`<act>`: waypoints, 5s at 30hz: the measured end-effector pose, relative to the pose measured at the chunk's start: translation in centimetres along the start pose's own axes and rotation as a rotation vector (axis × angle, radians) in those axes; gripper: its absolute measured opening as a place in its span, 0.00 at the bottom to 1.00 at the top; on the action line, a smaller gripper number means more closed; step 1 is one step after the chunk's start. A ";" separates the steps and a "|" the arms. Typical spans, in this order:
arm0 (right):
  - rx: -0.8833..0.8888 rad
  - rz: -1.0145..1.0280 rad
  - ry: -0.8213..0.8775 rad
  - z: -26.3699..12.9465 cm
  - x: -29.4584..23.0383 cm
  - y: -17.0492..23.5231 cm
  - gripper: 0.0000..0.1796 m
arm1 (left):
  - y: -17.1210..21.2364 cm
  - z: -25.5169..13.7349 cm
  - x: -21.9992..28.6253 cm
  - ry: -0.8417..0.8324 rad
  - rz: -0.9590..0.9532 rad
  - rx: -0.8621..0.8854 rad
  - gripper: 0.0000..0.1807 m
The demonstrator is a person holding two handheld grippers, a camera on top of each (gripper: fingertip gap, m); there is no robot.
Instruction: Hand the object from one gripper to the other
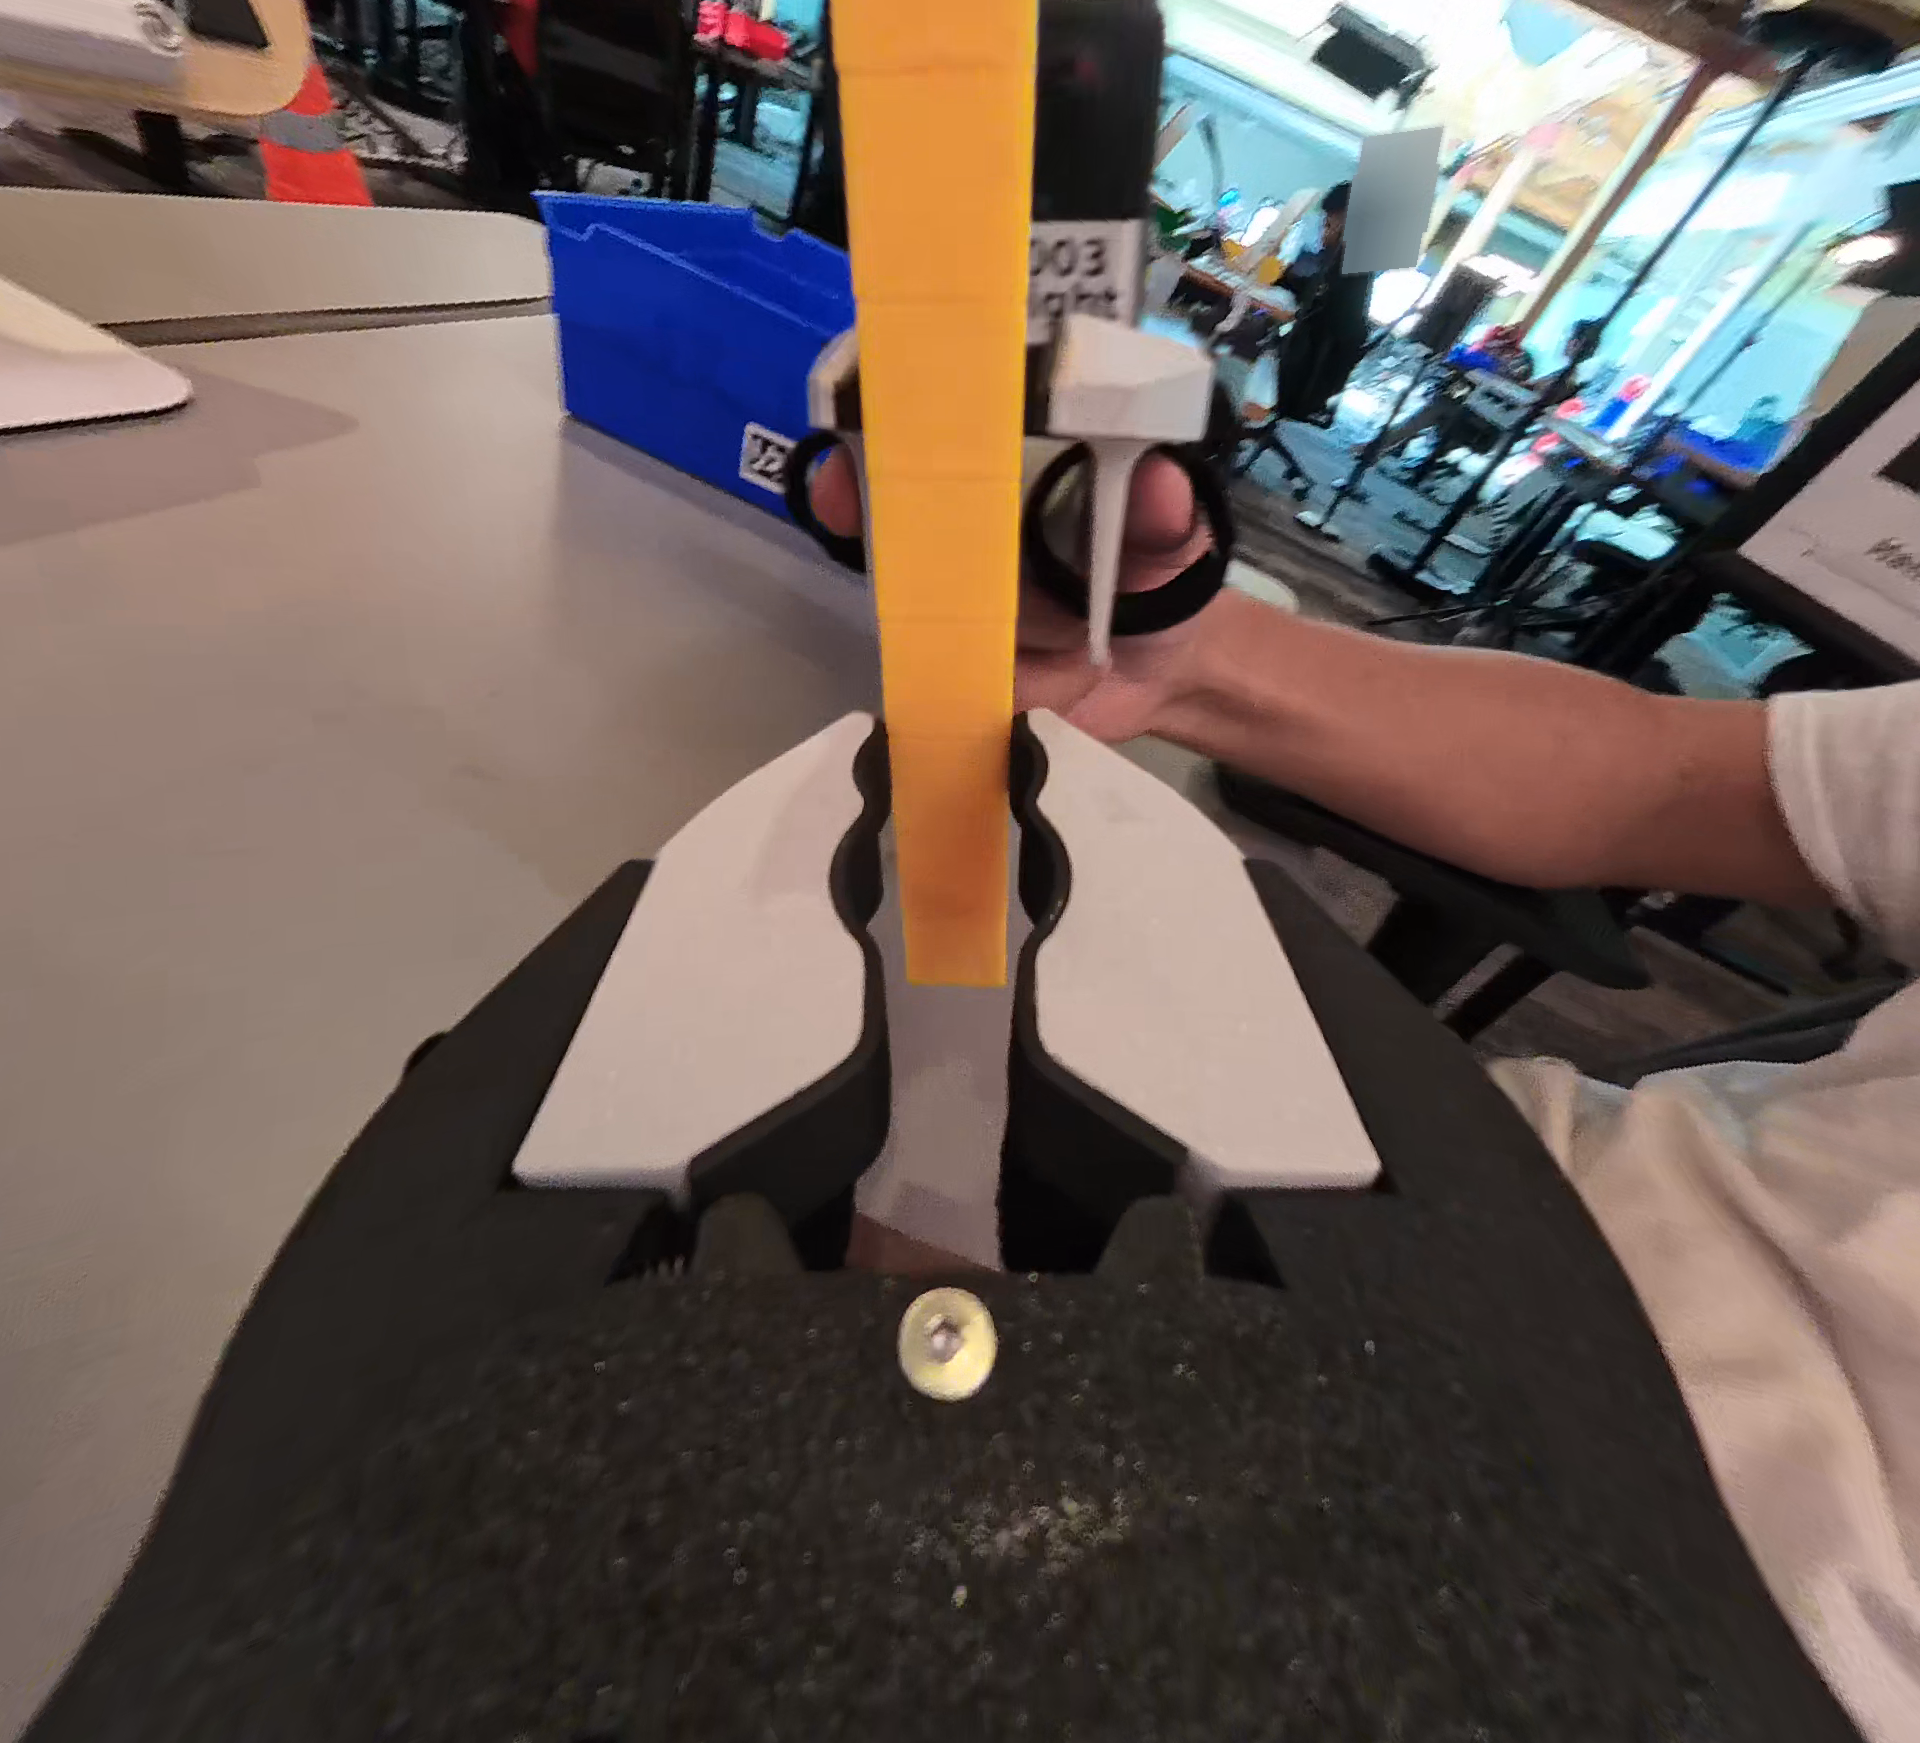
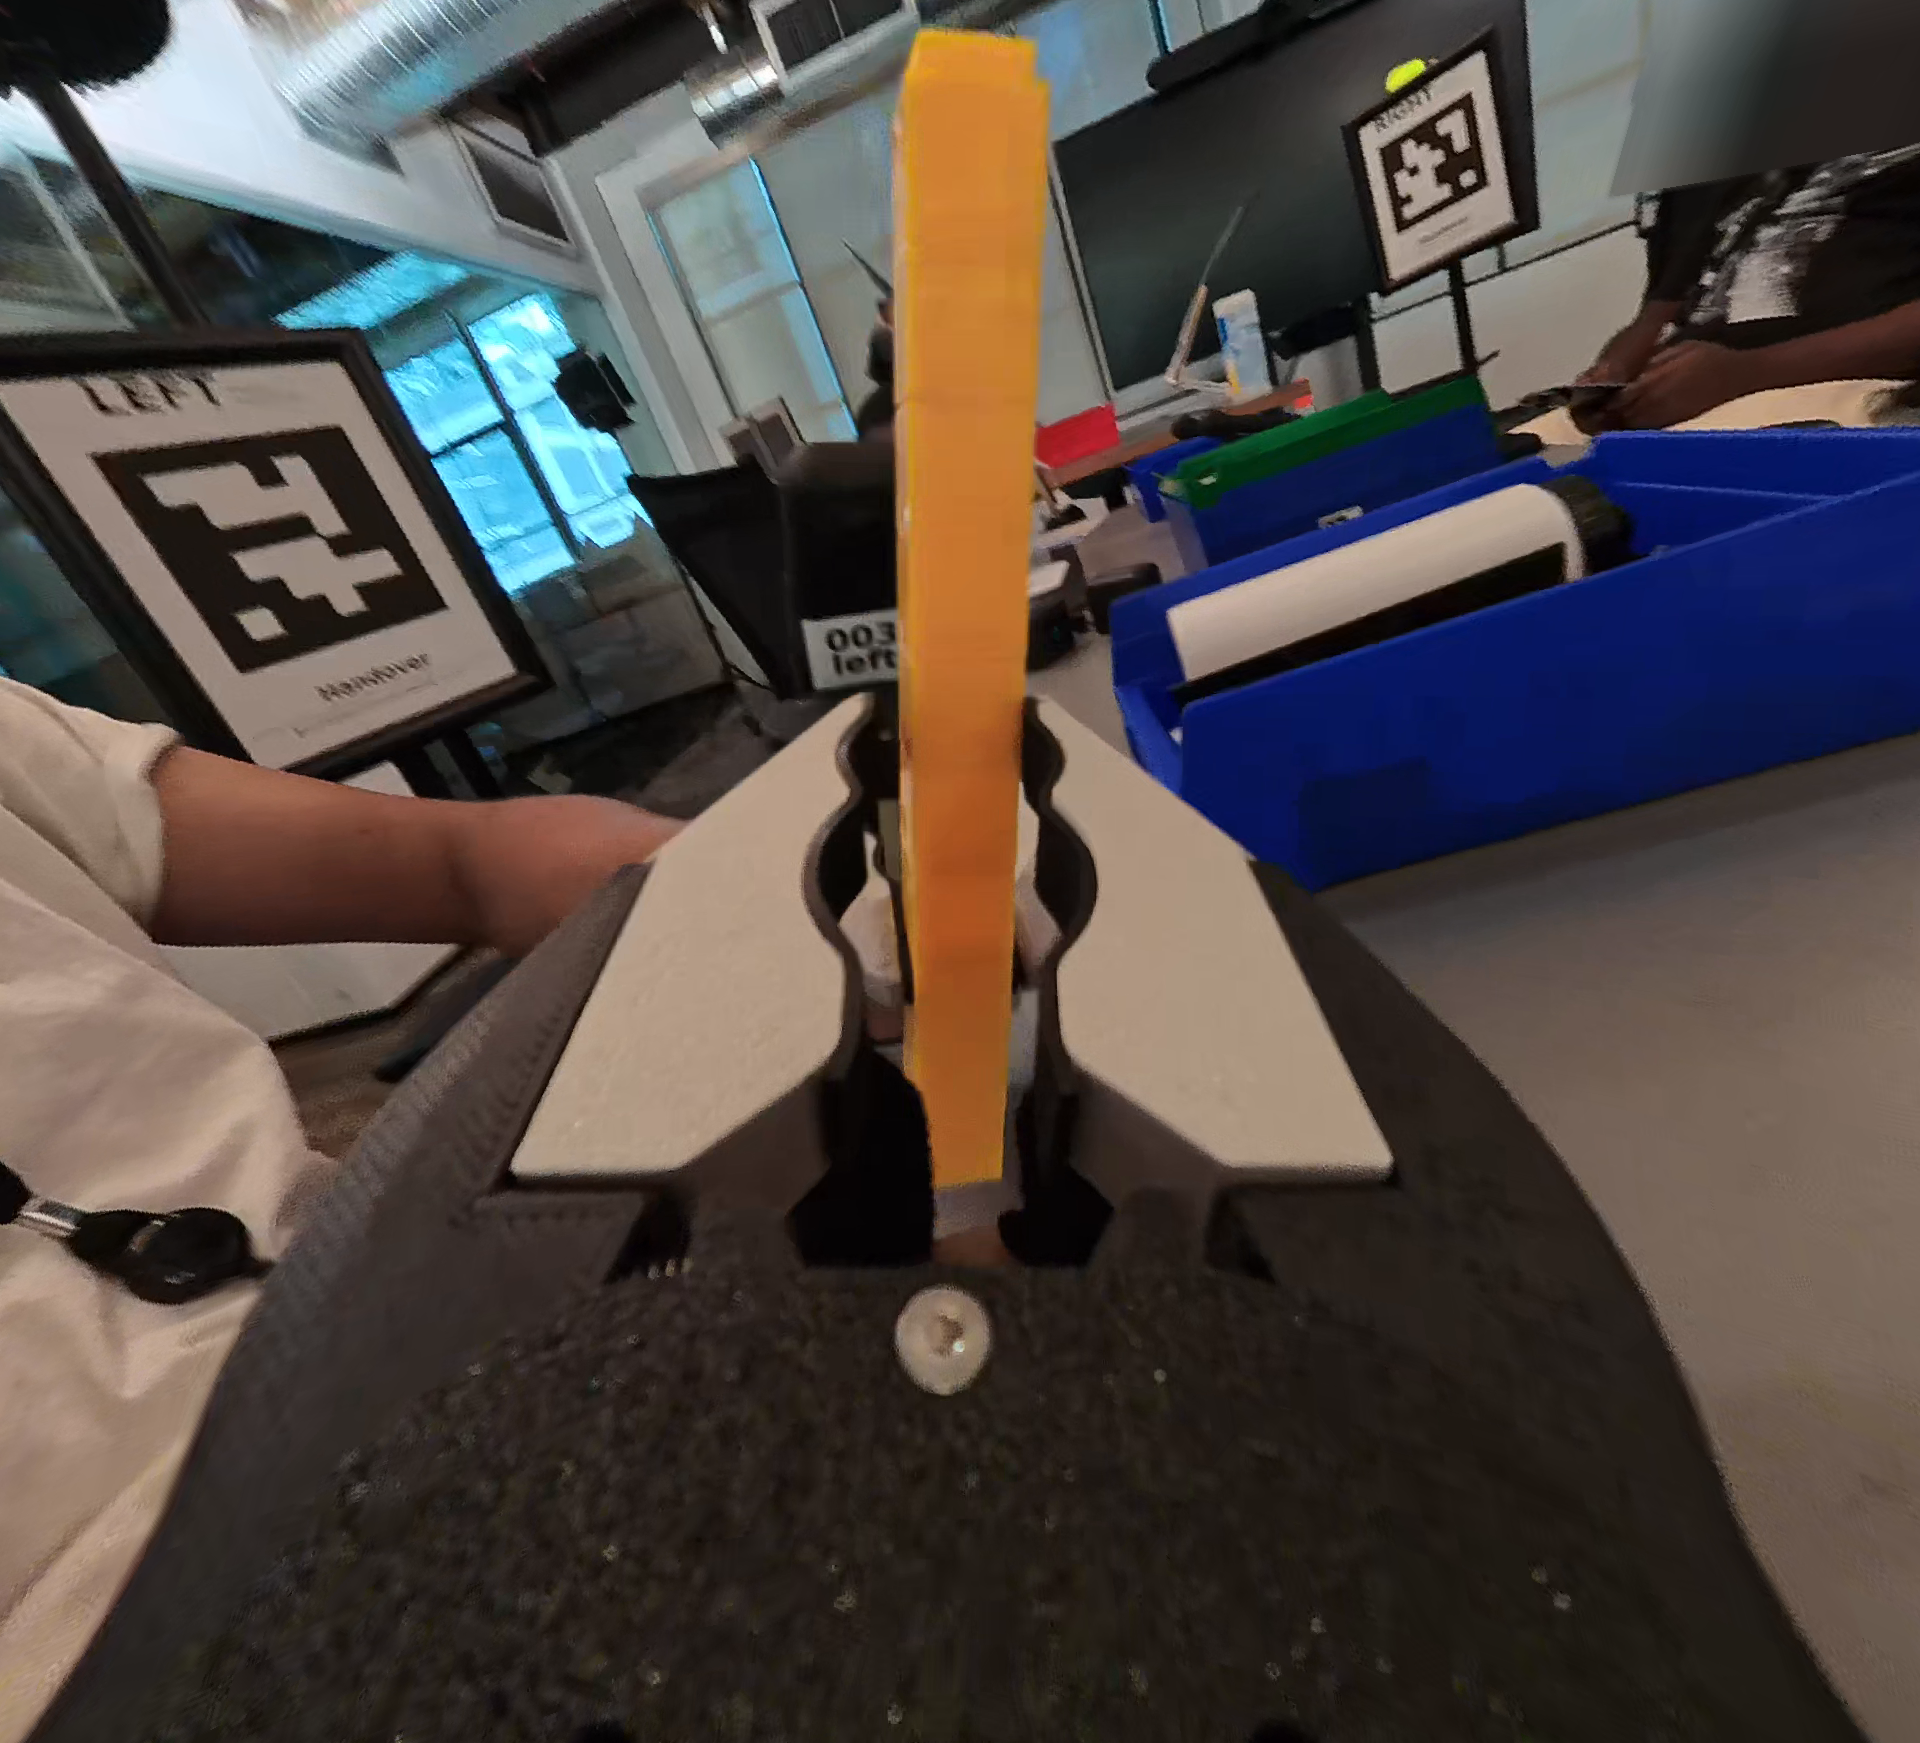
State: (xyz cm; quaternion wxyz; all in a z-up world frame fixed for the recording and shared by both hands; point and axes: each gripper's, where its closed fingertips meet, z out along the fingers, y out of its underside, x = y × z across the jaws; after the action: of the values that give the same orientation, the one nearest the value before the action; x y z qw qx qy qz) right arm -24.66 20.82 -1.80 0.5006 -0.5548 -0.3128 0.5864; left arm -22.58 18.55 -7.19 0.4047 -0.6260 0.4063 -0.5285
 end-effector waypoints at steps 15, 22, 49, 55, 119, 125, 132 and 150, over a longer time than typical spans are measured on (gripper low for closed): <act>-0.014 -0.310 0.785 2.7 4.1 1.8 0.34 | -1.2 -4.0 -7.0 -0.619 0.214 0.003 0.12; -0.039 -0.298 0.796 2.7 4.3 2.1 0.12 | -1.1 -3.0 -5.6 -0.604 0.283 -0.003 0.12; -0.609 -1.461 0.881 -0.9 6.2 2.7 0.11 | -2.8 -5.6 -2.5 -0.354 0.101 -0.171 0.14; -0.594 -1.340 0.835 -1.2 6.1 3.5 0.13 | -2.7 -5.5 -3.1 -0.363 0.106 -0.124 0.13; -0.121 -0.062 0.170 -2.4 2.3 1.2 0.24 | -1.6 -7.7 -9.0 -1.054 1.163 -0.529 0.13; -0.138 -0.369 0.316 -2.2 3.6 2.0 0.31 | -2.8 -8.3 -9.1 -1.122 1.015 -0.421 0.12; -0.764 -1.077 0.566 -2.4 2.3 3.5 0.29 | -2.8 -9.7 -10.3 -1.228 1.067 -0.528 0.13; -0.997 -1.670 0.817 -2.7 7.2 2.1 0.12 | -0.1 -7.7 -9.8 -1.121 1.168 -0.635 0.13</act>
State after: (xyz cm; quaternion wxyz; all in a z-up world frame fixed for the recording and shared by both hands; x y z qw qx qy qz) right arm -21.74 26.43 -6.71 0.5281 -0.4618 -0.6085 -0.3708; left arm -31.31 27.22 -9.44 0.5580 -0.5685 0.5314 0.2883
